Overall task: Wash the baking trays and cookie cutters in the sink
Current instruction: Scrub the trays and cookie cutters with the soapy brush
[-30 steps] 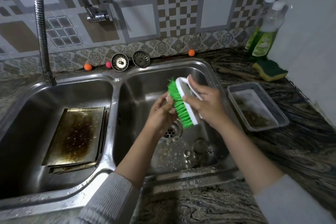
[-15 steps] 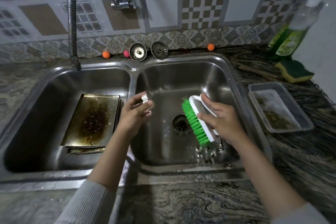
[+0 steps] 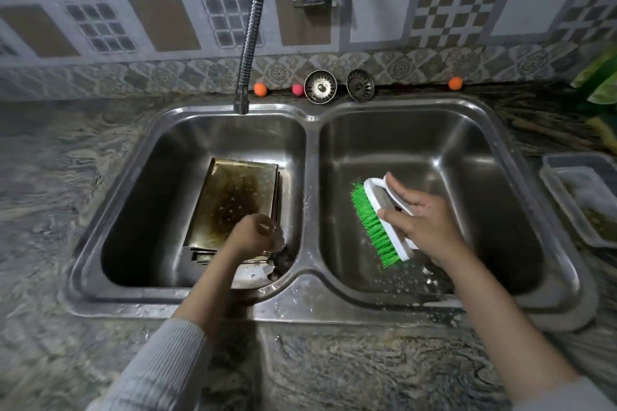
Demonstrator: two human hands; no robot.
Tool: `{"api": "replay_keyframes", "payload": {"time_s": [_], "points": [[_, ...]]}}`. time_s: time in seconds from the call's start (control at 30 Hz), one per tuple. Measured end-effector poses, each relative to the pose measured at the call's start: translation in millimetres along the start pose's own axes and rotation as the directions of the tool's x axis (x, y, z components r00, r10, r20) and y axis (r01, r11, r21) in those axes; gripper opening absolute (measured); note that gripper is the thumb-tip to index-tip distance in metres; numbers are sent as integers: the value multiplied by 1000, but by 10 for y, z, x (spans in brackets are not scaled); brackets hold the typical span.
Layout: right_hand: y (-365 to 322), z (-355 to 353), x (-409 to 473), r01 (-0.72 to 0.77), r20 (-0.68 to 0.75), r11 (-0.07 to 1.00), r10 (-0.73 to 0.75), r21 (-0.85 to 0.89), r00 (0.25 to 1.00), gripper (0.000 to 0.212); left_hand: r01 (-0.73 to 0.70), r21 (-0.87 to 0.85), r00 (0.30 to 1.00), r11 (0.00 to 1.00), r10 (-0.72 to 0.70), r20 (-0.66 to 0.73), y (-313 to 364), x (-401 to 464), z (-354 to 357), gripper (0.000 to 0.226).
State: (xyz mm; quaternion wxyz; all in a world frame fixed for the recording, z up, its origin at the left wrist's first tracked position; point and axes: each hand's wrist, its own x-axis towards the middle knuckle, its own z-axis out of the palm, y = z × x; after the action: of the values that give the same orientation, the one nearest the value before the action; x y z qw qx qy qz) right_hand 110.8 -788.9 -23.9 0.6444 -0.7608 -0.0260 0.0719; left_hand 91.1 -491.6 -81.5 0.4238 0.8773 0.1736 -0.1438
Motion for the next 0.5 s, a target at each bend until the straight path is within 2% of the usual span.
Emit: {"api": "replay_keyframes", "payload": {"time_s": [0.07,0.13,0.23,0.33,0.4,0.5], "points": [[2,50,-26,3,-16,1000,-3,2,1000,58,-70,281,996,957,52,72,-31,60,21,24],[11,81,-61,7,-35,1000,-6,8,999,58,-94,397,987,913,32,160,-41,106,28,26],[29,97,-114,5,-77,1000,-4,6,997,58,-52,363,973,930,-35,229,-19,176,-2,33],[46,73,-165,-7,-106,1000,8,7,994,59,-94,324,978,941,27,205,19,233,-45,43],[40,17,-194,-10,-123,1000,10,-2,992,59,-128,230,987,965,100,127,123,215,-52,41],[2,-142,-222,10,-163,1000,-14,-25,987,59,-215,58,971,975,220,-93,461,125,60,27]]}}
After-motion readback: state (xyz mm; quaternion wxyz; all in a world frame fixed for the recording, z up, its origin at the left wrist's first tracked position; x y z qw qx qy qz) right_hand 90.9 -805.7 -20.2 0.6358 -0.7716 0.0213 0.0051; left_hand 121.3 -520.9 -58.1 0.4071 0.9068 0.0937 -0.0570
